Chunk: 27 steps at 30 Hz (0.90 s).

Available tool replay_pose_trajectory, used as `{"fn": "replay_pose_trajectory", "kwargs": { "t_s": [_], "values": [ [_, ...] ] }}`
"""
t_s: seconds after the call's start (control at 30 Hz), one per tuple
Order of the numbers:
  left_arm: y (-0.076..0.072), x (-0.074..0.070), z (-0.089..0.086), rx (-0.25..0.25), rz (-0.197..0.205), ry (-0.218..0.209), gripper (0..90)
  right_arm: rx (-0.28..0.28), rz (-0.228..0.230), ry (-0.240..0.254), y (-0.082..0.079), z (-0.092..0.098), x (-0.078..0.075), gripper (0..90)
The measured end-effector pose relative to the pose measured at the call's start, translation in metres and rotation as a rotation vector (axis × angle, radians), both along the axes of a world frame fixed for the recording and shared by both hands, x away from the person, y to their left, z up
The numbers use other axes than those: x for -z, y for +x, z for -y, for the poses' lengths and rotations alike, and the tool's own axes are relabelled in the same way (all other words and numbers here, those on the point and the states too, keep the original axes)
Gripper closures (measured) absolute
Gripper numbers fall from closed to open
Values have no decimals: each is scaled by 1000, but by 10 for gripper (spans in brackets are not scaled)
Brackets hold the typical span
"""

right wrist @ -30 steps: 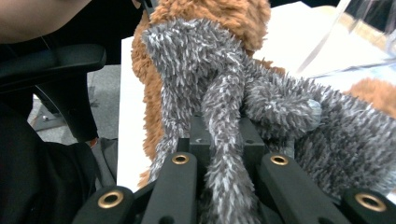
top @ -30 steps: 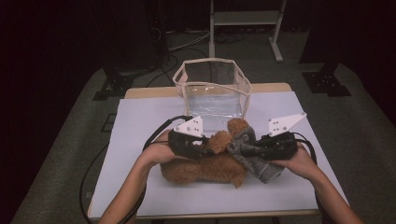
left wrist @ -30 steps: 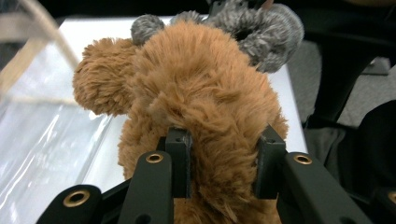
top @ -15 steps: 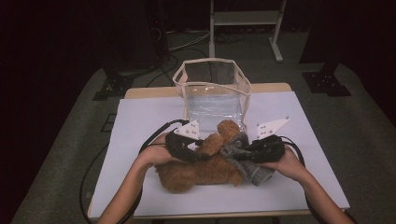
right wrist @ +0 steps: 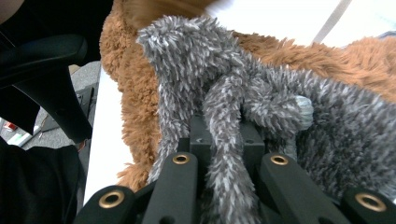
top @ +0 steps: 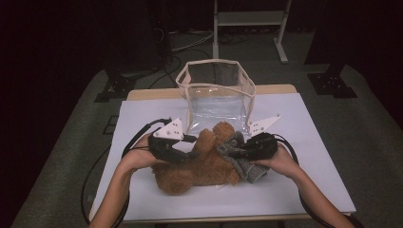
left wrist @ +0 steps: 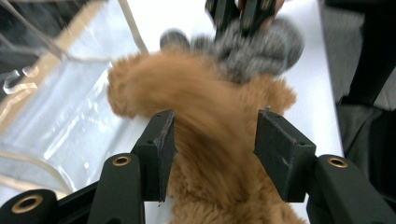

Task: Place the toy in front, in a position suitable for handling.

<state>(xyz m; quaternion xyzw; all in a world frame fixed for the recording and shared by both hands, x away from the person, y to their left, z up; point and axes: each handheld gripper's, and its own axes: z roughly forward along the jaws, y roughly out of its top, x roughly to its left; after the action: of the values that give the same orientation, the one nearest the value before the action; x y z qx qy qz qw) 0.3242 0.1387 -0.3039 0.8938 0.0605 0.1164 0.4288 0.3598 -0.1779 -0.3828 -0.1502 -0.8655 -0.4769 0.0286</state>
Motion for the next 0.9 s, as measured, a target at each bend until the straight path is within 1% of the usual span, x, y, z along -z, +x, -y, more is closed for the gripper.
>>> {"fn": "replay_pose_trajectory", "kwargs": {
  "t_s": [0.03, 0.07, 0.1, 0.17, 0.27, 0.33, 0.4, 0.43, 0.5, 0.57, 0.6, 0.67, 0.7, 0.73, 0.77, 0.8, 0.83, 0.9],
  "values": [
    [-1, -2, 0, 5, 1, -4, 473, 3, -1, 1, 1, 1, 0, 804],
    [-3, -2, 2, 14, -1, 3, 473, 2, -3, 5, 1, 1, 1, 804],
    [-4, 0, 5, 24, 1, 20, 473, 3, -4, 7, 1, 1, 1, 804],
    [-6, 7, 13, 49, -11, 49, 473, 4, 1, 4, 1, 1, 1, 804],
    [-7, 20, 23, 74, -37, 74, 472, 5, 3, 3, 1, 1, 0, 803],
    [-6, 29, 30, 73, -48, 95, 471, 8, 11, 7, 1, 3, -2, 803],
    [-5, 34, 32, 72, -56, 101, 471, 26, 14, 13, 1, 9, -4, 803],
    [-4, 36, 33, 68, -52, 115, 472, 32, 15, 14, 2, 12, -4, 803],
    [-2, 37, 33, 60, -46, 129, 471, 54, 1, 15, 4, 19, 0, 803],
    [-2, 37, 33, 60, -44, 123, 468, 61, -19, 28, 5, 23, 5, 803],
    [-3, 36, 33, 63, -47, 119, 466, 60, -37, 42, 5, 24, 9, 803],
    [-5, 34, 37, 77, -44, 109, 459, 50, -58, 51, 4, 21, 14, 803],
    [-6, 33, 39, 88, -39, 112, 459, 42, -65, 55, 3, 19, 16, 803],
    [-8, 34, 41, 94, -38, 121, 459, 35, -69, 63, 2, 16, 16, 803],
    [-8, 36, 44, 97, -31, 146, 459, 25, -72, 71, 0, 14, 16, 803],
    [-7, 39, 45, 97, -30, 166, 459, 15, -68, 72, -2, 11, 15, 804],
    [-6, 41, 46, 97, -31, 172, 460, 3, -59, 62, -4, 8, 13, 804],
    [-4, 44, 45, 85, -31, 168, 468, -6, -34, 36, -8, 4, 11, 803]
  ]
}}
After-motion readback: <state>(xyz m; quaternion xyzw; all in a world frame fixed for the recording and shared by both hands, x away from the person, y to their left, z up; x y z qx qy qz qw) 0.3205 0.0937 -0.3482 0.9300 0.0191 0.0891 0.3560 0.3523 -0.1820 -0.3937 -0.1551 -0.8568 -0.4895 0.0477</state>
